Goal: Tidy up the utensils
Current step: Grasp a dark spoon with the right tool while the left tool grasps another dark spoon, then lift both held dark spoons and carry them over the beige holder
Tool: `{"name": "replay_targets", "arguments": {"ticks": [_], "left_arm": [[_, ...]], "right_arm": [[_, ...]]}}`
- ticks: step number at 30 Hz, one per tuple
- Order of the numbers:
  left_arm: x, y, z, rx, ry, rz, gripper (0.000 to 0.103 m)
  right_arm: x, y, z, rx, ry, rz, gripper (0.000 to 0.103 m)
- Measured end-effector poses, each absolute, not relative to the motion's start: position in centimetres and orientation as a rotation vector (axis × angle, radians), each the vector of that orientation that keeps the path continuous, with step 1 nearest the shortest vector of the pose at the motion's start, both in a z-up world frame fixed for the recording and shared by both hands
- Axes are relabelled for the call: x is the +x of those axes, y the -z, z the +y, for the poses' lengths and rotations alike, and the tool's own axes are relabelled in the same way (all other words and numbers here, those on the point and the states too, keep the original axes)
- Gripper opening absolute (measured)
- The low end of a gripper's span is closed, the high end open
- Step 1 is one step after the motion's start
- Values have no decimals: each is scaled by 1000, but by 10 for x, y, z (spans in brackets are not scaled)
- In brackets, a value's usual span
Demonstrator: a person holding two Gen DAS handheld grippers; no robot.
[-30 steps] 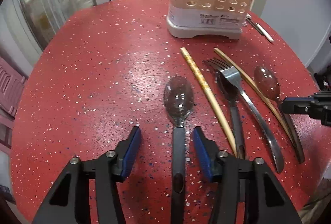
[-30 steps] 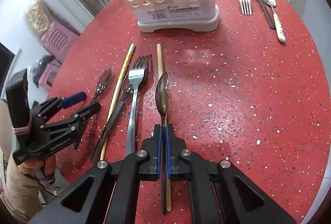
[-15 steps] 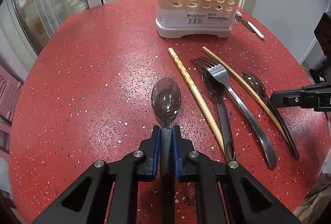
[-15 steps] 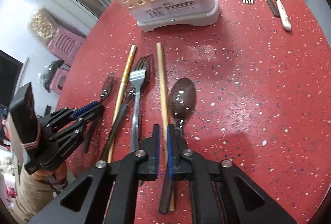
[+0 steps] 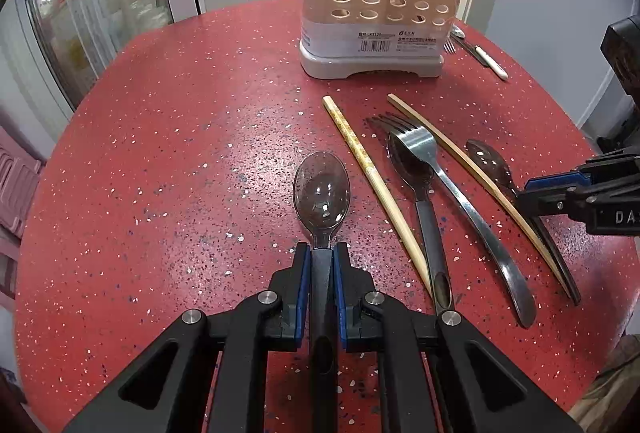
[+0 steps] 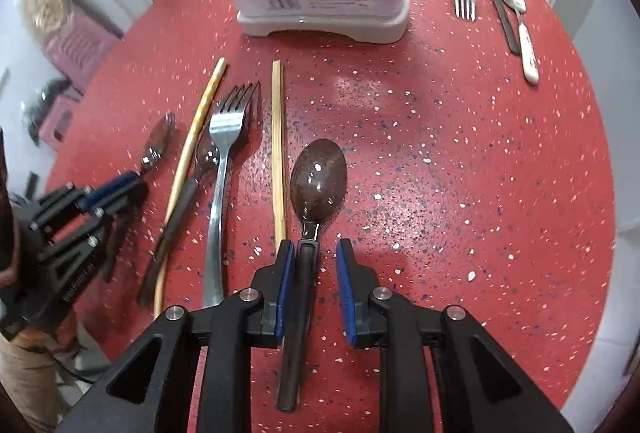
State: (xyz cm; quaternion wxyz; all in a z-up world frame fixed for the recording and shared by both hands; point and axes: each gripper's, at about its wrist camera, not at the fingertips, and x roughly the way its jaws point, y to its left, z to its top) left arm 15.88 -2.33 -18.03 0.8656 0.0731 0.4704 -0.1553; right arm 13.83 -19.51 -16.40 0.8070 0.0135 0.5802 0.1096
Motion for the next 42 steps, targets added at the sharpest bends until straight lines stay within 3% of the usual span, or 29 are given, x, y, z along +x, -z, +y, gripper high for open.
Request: {"name": "replay_targets", "arguments": {"ticks": [8,13,25,42], "left_arm": [[156,177,-22,170,329,978,36],[155,174,-23,177,328,967,36],[151,138,0,-4,308,811,36],[173,21,-2,-147,260,541,36]], "right_arm": [[141,165,-159,-195,-173,1282,22],[149,165,-158,-167,-195,1297,12],[124,138,-209,60,-353,1060,12],[135,42,-245,217,-387,755,12]]}}
